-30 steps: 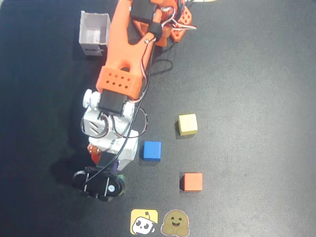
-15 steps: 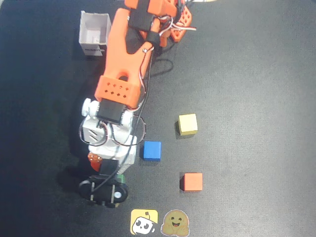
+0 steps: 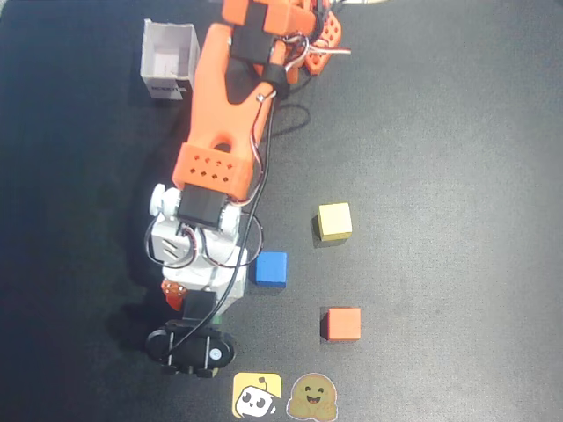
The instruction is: Put the purple cube on top of the green cube.
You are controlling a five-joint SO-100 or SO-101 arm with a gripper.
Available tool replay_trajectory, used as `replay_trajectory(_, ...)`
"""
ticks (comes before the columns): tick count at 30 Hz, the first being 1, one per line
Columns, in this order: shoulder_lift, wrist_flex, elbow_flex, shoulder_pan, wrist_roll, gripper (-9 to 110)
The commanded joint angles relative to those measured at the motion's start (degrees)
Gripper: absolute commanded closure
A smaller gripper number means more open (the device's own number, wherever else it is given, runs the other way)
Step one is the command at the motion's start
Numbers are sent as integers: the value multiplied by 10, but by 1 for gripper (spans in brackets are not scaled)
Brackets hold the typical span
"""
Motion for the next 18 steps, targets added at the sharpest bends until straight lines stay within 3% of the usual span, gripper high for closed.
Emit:
replay_trajectory(1, 4, 4, -34, -7, 6, 91)
replay_trajectory(18, -29, 2, -59, -10, 25, 91)
